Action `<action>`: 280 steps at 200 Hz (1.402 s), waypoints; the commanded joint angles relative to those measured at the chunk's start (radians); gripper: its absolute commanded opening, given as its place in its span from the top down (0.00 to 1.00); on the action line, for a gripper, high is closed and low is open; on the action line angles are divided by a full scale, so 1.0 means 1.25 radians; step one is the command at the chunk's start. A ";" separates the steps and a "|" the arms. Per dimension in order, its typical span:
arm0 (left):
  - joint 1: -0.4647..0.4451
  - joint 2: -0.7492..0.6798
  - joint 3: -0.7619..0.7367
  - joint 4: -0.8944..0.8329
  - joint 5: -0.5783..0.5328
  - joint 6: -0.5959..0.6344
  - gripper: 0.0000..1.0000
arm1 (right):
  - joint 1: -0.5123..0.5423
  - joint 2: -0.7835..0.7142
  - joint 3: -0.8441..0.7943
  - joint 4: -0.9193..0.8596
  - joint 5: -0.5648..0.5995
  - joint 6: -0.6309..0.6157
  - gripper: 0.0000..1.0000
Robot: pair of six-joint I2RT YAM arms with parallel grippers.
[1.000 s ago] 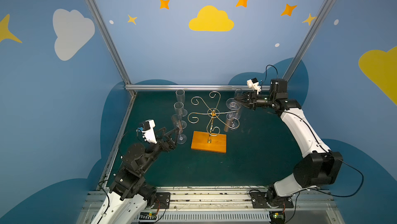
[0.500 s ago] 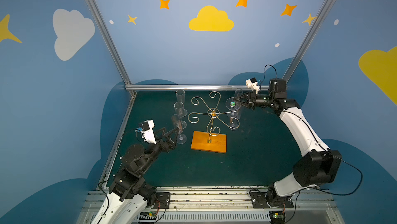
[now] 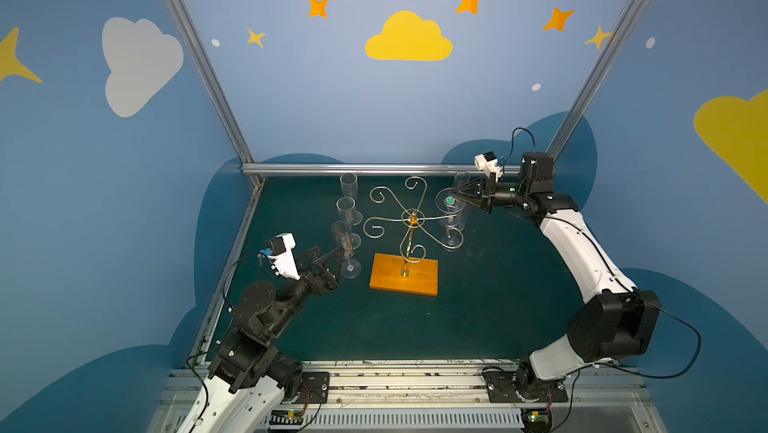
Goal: Take the wine glass off the wine glass rack
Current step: 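Close the right gripper on the hanging flute glass stem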
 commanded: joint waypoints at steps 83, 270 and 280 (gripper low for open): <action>0.000 -0.012 0.019 -0.024 0.004 -0.012 0.08 | -0.008 -0.081 -0.074 0.202 0.034 0.201 1.00; 0.000 -0.054 0.041 -0.090 -0.024 -0.010 0.08 | -0.024 -0.204 -0.182 0.294 0.047 0.335 1.00; 0.000 -0.057 0.039 -0.090 -0.024 -0.010 0.08 | -0.017 -0.207 -0.184 0.298 0.051 0.339 1.00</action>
